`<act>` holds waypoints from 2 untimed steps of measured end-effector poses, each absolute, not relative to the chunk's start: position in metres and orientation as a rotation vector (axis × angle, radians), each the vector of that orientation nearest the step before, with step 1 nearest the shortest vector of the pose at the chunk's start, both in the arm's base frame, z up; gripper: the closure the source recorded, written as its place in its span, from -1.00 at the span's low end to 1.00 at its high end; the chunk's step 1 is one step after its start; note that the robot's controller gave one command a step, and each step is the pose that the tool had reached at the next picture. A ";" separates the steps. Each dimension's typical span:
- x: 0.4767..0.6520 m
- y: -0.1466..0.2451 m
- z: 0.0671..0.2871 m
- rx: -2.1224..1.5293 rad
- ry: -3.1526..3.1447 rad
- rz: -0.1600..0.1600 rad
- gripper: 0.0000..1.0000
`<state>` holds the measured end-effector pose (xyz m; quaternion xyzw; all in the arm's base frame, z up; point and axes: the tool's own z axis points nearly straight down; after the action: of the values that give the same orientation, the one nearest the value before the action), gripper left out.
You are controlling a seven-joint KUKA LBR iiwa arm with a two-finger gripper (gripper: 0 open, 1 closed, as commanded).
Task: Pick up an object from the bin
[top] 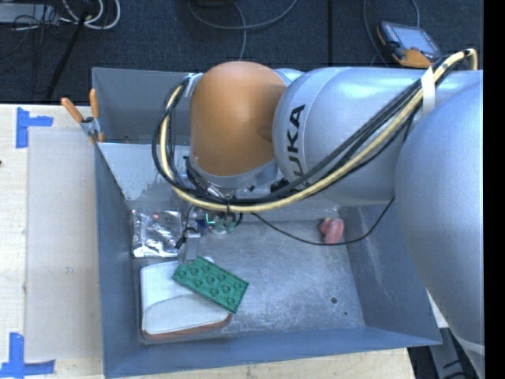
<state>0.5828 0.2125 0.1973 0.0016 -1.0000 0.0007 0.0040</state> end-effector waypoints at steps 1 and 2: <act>0.551 0.164 0.086 0.217 -3.137 -0.005 -1.00; 0.576 0.144 0.076 0.259 -3.132 -0.001 -1.00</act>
Offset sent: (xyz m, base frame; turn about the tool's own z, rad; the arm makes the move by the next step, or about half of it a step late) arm -0.0367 -0.0549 -0.1267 -0.1331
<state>0.5758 0.1439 0.0761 0.0823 -0.9966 -0.0002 -0.0004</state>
